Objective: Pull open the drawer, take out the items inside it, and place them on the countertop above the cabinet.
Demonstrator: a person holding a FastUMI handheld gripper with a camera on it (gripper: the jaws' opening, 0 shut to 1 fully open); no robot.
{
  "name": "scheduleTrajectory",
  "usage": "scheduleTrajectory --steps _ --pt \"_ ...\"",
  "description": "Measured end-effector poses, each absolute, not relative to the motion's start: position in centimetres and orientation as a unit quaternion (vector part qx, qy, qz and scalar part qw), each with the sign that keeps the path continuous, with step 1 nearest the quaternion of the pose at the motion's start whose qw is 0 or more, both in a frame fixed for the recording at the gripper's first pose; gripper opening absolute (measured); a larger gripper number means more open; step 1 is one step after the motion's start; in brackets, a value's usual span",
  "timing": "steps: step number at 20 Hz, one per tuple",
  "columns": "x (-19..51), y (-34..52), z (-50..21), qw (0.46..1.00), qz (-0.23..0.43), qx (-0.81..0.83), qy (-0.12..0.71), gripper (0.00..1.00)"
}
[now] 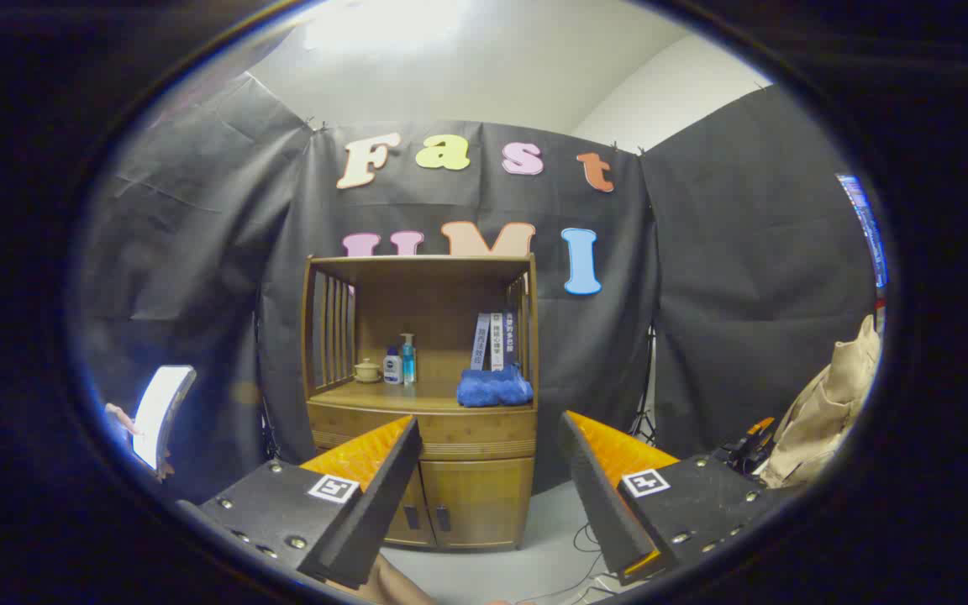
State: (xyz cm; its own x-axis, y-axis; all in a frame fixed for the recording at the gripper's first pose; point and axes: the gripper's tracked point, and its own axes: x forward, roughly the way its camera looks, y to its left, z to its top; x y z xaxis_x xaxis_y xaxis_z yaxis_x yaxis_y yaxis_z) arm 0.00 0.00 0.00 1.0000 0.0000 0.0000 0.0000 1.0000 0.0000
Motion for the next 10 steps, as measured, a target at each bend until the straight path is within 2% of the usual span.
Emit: scheduleTrajectory --steps 10 --pt "5.2 3.7 -2.2 0.999 0.034 -0.012 0.012 0.98"
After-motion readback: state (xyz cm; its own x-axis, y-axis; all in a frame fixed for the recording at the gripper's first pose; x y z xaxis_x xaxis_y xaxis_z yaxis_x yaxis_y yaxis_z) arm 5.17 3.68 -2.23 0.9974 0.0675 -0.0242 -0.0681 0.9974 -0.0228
